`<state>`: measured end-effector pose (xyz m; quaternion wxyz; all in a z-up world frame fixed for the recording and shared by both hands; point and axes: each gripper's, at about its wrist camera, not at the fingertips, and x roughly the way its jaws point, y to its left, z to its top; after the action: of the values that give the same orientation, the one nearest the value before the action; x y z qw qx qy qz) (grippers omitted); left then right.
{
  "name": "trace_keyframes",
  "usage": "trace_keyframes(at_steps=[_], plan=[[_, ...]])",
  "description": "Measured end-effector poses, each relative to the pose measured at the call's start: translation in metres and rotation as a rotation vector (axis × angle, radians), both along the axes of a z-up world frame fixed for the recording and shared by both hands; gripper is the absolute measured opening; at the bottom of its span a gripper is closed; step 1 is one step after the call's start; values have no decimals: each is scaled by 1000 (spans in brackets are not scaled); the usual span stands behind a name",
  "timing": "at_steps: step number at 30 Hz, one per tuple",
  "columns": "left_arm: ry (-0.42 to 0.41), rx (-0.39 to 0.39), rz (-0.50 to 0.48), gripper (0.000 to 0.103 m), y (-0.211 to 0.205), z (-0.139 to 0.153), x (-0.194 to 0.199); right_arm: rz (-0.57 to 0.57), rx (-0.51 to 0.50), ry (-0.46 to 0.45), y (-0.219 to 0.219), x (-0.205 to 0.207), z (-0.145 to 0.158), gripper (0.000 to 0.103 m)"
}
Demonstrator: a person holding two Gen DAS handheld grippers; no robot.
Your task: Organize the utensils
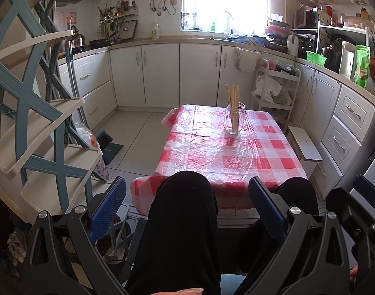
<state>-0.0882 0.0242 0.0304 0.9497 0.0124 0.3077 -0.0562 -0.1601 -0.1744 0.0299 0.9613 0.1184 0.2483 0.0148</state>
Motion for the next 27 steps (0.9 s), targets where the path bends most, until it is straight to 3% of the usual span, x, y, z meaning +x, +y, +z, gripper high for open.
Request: trace_keyframes(at_steps=[27], plan=[[-10, 0, 10, 96, 4, 3, 1, 4, -10, -5, 3, -3, 1, 96]])
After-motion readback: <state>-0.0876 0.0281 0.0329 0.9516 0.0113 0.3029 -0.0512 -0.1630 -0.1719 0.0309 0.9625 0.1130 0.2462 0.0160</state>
